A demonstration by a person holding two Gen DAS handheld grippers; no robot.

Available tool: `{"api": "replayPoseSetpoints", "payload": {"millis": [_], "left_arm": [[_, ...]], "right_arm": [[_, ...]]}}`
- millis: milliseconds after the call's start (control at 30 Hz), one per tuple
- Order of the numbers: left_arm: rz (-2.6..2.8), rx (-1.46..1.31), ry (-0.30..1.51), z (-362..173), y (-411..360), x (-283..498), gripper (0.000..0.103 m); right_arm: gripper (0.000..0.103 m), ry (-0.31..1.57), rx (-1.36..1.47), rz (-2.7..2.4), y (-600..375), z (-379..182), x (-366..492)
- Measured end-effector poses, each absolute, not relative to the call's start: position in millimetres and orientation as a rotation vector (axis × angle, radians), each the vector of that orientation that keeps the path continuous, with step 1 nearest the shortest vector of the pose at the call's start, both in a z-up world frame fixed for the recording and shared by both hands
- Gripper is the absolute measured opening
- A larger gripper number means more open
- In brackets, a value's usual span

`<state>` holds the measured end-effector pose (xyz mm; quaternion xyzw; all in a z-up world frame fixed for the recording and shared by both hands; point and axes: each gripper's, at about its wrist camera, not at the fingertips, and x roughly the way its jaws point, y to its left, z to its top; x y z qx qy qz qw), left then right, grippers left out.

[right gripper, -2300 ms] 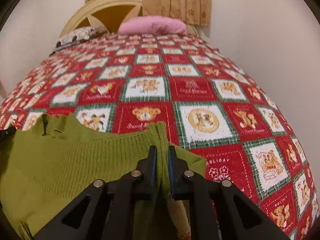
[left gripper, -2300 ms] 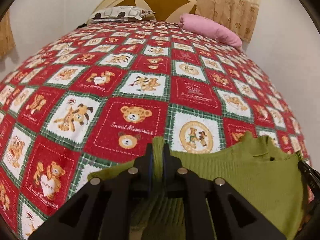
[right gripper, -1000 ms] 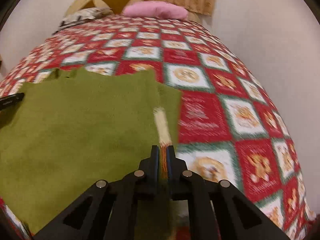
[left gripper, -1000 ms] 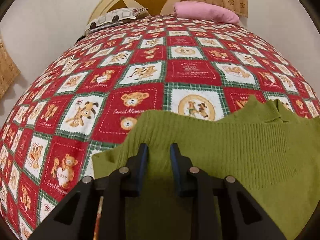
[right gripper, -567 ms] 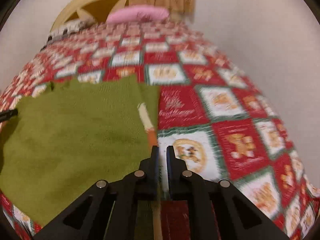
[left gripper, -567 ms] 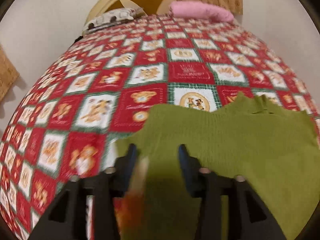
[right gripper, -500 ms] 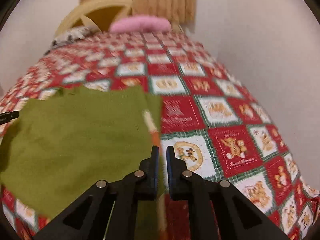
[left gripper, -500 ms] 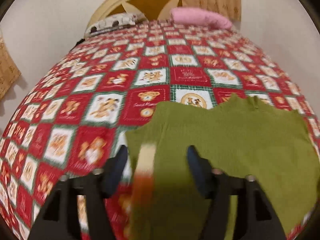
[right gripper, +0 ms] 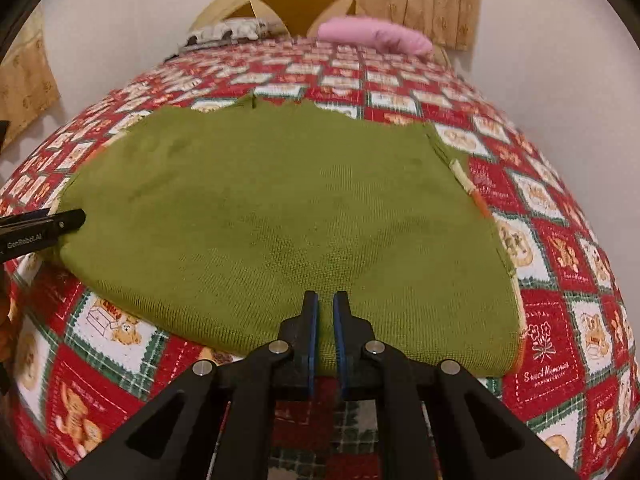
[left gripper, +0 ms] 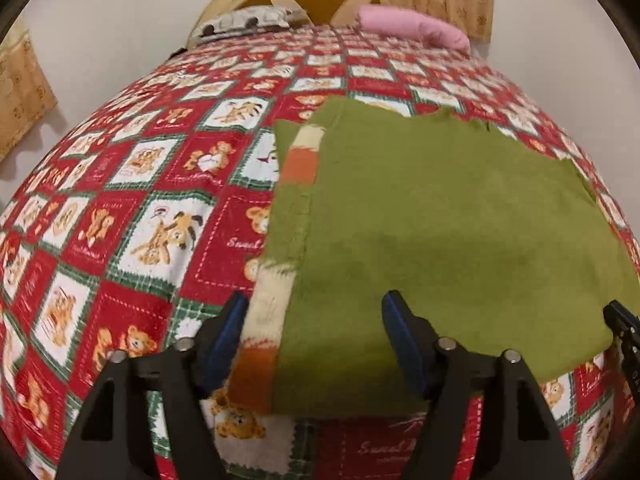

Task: Fold small clothes

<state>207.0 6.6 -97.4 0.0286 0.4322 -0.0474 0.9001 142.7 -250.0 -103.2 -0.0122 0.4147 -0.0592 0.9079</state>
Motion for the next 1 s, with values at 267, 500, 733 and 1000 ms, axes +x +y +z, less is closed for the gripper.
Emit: {"api": "replayPoseSetpoints", "payload": {"millis": [267, 500, 733, 1000], "left_arm": [[-0.095, -0.039, 0.904, -106, 21, 207, 0.093], [-0.103, -0.052, 0.906, -108, 23, 206, 0.098], [-0.097, -0.163, 0.910, -100, 36, 183, 0.098], [-0.135, -0.229, 0.892, -100, 26, 168, 0.097]], "right_arm": [[0.008, 0.848, -0.031, -0.129, -249, -111, 136], [0.008, 0.785, 0.079, -0.062, -240, -79, 126], [0.008, 0.847, 0.033, 0.000, -212, -105, 139], [0.008, 0.830, 0.120, 0.037, -222, -104, 136]]}}
